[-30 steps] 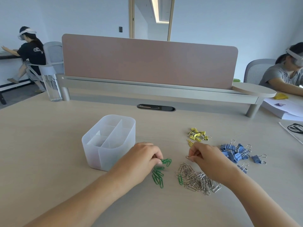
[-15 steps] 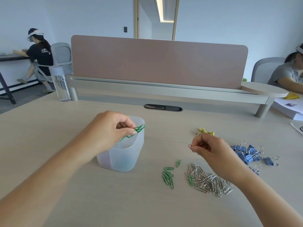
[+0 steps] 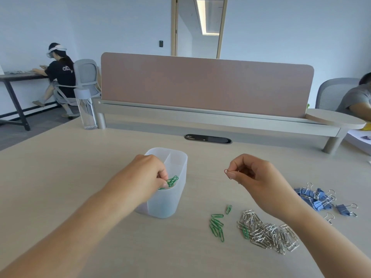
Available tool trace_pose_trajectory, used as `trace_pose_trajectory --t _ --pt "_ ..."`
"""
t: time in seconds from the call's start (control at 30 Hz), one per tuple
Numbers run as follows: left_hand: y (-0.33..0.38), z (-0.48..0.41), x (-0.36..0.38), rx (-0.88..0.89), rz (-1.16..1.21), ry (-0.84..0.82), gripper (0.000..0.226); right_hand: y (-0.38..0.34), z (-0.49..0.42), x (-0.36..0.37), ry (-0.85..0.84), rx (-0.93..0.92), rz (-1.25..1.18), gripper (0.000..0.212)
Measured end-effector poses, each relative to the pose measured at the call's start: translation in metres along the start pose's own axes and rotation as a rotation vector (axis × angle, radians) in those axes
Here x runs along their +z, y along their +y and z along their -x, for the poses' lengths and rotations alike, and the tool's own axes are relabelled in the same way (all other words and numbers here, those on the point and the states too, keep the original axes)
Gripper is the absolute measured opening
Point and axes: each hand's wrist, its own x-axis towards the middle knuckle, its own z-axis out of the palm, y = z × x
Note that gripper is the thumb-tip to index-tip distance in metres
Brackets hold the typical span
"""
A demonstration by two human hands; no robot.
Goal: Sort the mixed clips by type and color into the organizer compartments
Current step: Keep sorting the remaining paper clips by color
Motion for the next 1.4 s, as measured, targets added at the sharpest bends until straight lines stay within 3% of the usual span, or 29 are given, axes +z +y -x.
trace_pose_trajectory --t 0.4,0.8,0.93,1.17,1.3,1.4 --pt "-0.007 -0.001 -0.010 0.061 -0.076 -0.032 0.007 -0.040 -0.030 0.046 -0.105 -0.020 -0.022 0.014" --pt "-0.026 0.001 -0.016 0.006 0.142 -0.136 0.019 -0.059 -0.057 0.081 -0.126 -0.024 -0.043 0.014" --pt "-0.042 0.008 -0.027 -0.007 0.296 -0.013 0.019 -0.065 -0.061 0.100 -0.177 -0.033 -0.016 0.015" --pt "-0.056 0.015 -0.034 -0.048 0.341 0.263 0.011 -0.067 -0.058 0.124 -0.271 0.002 0.059 0.013" --pt "-0.033 0.017 -0.027 0.063 0.387 0.289 0.009 -0.063 -0.055 0.094 -0.206 -0.047 0.035 0.015" --pt "-0.002 0.018 -0.012 0.153 0.451 0.158 0.014 -0.051 -0.045 0.058 -0.197 -0.036 0.096 0.015"
